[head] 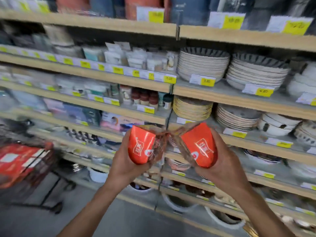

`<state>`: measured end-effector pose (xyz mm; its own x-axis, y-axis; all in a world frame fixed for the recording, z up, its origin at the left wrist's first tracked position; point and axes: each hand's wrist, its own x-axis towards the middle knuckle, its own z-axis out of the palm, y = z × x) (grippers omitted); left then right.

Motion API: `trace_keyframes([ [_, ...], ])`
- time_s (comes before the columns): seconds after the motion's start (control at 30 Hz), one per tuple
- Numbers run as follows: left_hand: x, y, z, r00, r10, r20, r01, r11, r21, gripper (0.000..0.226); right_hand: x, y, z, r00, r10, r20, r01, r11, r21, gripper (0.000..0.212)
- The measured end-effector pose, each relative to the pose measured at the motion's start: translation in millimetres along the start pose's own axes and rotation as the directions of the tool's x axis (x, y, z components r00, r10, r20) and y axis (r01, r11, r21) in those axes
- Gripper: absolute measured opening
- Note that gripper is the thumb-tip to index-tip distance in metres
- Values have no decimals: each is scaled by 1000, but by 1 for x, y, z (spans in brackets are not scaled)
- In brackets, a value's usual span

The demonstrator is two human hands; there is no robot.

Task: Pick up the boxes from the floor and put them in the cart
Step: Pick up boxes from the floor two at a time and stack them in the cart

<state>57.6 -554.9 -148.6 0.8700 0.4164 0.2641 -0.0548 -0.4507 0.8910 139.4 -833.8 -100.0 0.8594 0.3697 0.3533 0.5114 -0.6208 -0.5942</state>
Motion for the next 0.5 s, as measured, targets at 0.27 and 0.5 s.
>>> trace_keyframes([
  [0.27, -39, -49, -157, 927, -104, -359, 121, 992, 25, 123, 52, -118, 108, 943, -266, 200, 242, 961, 135, 117],
  [0.5, -84, -76, -250, 777, -188, -600, 251, 968, 22, 128, 78, -209, 202, 828, -445, 342, 355, 887, 295, 117],
])
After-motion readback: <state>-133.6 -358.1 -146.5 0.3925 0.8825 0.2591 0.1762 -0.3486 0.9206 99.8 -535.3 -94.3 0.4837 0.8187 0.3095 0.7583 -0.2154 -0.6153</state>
